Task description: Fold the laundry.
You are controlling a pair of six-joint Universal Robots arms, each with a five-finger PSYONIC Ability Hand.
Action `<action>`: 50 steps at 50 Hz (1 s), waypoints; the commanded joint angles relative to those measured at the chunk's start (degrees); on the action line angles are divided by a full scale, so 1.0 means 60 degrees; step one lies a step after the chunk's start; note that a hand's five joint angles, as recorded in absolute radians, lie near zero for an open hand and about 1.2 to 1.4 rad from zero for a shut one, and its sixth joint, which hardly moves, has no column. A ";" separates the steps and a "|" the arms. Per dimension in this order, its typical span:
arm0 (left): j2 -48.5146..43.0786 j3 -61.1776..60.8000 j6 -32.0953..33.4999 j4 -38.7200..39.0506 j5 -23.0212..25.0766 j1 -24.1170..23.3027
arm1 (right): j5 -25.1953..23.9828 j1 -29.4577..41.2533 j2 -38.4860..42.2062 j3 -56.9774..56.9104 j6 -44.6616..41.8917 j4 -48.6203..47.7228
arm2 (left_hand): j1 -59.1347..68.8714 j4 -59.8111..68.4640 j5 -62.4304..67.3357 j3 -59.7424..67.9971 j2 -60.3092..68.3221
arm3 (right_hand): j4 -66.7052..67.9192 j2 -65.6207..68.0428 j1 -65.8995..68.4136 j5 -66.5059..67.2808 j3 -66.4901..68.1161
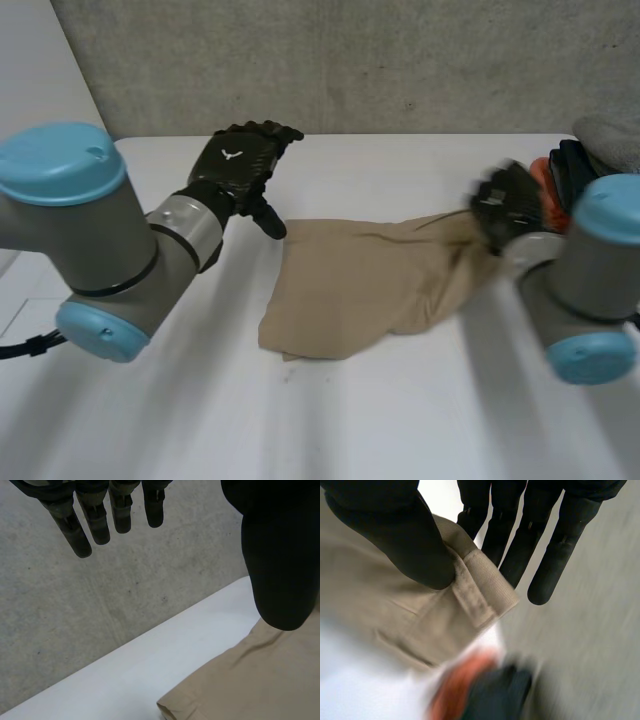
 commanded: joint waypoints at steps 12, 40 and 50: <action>0.0968 -0.1057 0.0053 0.0915 -0.1541 0.0659 | -0.3884 0.3724 0.2408 -0.1133 -0.0502 -0.1628 | -0.0194 -0.0281 -0.0461 -0.0390 -0.0341 | -0.9774 -0.9454 -0.8643 -0.9438 -0.9514; -0.1843 0.0407 0.0023 -0.0255 -0.1042 -0.0908 | -0.2314 0.0882 0.2303 -0.4091 0.9475 0.3981 | 0.0010 -0.0077 -0.0257 -0.0185 -0.0137 | -0.9774 -0.9454 -0.8643 -0.9438 -0.9514; -0.2957 0.0891 0.0710 -0.1925 -0.2083 -0.0850 | -0.2300 0.0838 0.3740 -0.4751 0.7981 0.4788 | 0.0010 -0.0077 -0.0257 -0.0186 -0.0137 | -0.9774 -0.9454 -0.8643 -0.9438 -0.9514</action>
